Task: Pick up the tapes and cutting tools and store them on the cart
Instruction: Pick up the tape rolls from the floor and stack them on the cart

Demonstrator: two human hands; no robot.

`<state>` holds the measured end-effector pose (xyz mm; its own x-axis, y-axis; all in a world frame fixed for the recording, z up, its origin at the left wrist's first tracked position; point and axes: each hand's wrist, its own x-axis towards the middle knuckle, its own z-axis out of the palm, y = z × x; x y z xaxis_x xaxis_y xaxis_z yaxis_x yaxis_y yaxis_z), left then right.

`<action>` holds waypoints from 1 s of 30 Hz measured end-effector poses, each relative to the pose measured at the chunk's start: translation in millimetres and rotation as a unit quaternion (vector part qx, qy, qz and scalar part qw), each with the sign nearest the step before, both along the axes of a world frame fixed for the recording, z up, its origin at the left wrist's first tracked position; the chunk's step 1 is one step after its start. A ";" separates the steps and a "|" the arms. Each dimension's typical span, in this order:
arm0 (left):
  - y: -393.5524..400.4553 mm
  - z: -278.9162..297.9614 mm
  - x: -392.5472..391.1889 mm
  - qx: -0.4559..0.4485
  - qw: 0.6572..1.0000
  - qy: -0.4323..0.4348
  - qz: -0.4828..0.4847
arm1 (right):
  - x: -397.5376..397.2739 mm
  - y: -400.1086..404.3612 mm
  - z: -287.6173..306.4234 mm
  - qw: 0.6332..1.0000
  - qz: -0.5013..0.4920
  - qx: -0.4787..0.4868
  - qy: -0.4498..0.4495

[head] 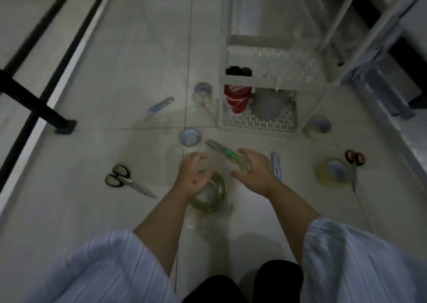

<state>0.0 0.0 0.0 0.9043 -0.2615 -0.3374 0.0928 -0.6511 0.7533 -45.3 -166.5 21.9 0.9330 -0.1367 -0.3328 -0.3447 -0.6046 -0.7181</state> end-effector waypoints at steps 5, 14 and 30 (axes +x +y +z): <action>12.4 -45.3 -4.4 0.022 0.996 0.075 0.034 | 11.3 6.8 -59.4 0.996 0.031 0.028 0.076; 10.3 -117.7 -18.8 0.095 0.971 0.138 0.172 | 23.4 17.5 -130.1 0.986 0.045 0.043 0.157; -6.6 -117.7 -12.8 -0.083 0.922 0.172 0.336 | 27.3 29.1 -144.9 0.974 -0.013 0.154 0.166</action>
